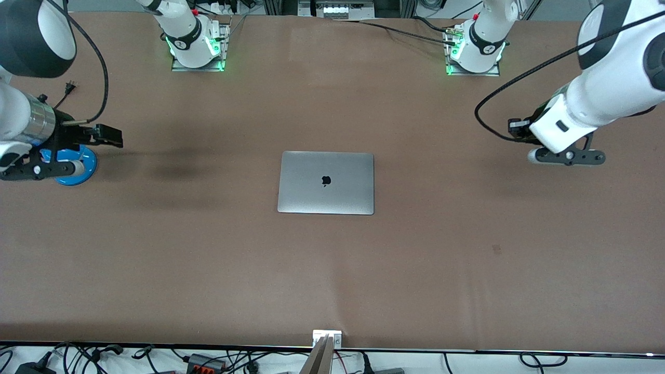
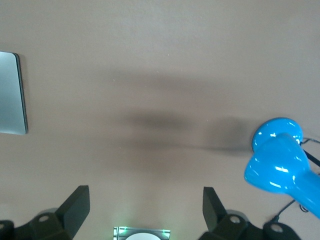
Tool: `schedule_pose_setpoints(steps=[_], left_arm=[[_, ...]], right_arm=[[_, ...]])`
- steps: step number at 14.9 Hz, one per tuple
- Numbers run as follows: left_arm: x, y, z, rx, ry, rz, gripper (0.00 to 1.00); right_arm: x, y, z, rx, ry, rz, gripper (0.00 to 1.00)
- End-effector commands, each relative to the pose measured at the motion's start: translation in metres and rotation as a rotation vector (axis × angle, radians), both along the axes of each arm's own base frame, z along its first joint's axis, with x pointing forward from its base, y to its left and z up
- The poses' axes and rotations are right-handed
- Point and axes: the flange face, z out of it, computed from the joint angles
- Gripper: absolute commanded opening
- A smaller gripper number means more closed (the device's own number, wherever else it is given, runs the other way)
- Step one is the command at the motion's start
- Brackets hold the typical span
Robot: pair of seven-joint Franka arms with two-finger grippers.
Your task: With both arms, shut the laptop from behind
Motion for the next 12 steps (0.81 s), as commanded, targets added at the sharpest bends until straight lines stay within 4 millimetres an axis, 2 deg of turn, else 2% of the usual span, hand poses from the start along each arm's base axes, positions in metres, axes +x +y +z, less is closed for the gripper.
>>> schedule_pose_setpoints(steps=[1,2,3,4,5,6,7,10,12], left_arm=[[-0.005,0.02,0.023,-0.012,0.012,0.011,0.16],[-0.004,0.02,0.031,-0.012,0.012,0.023,0.26],[-0.004,0.02,0.035,-0.008,0.012,0.011,0.28],[0.002,0.024,0.03,-0.023,0.014,0.017,0.42],[0.012,0.027,0.035,-0.038,0.003,0.026,0.54],[0.02,0.025,0.037,-0.049,0.004,0.025,0.75],[0.018,0.022,0.036,-0.051,0.024,0.006,1.0],[0.013,0.006,0.04,-0.044,0.026,-0.028,1.0],[0.014,0.012,0.041,-0.047,0.026,-0.007,1.0]], right_arm=[[-0.027,-0.015,0.013,0.013,-0.067,-0.031,1.0],[-0.026,-0.025,0.021,0.018,-0.104,-0.049,1.0],[-0.027,-0.031,0.031,0.018,-0.136,-0.063,1.0],[-0.032,-0.035,0.051,0.019,-0.199,-0.073,1.0],[-0.035,-0.032,0.058,0.023,-0.215,-0.067,1.0],[-0.038,-0.03,0.053,0.025,-0.196,-0.068,1.0],[-0.037,-0.033,0.053,0.066,-0.202,-0.087,1.0],[-0.044,-0.055,0.056,0.125,-0.176,-0.14,1.0],[-0.045,-0.049,0.061,0.073,-0.175,-0.118,1.0]])
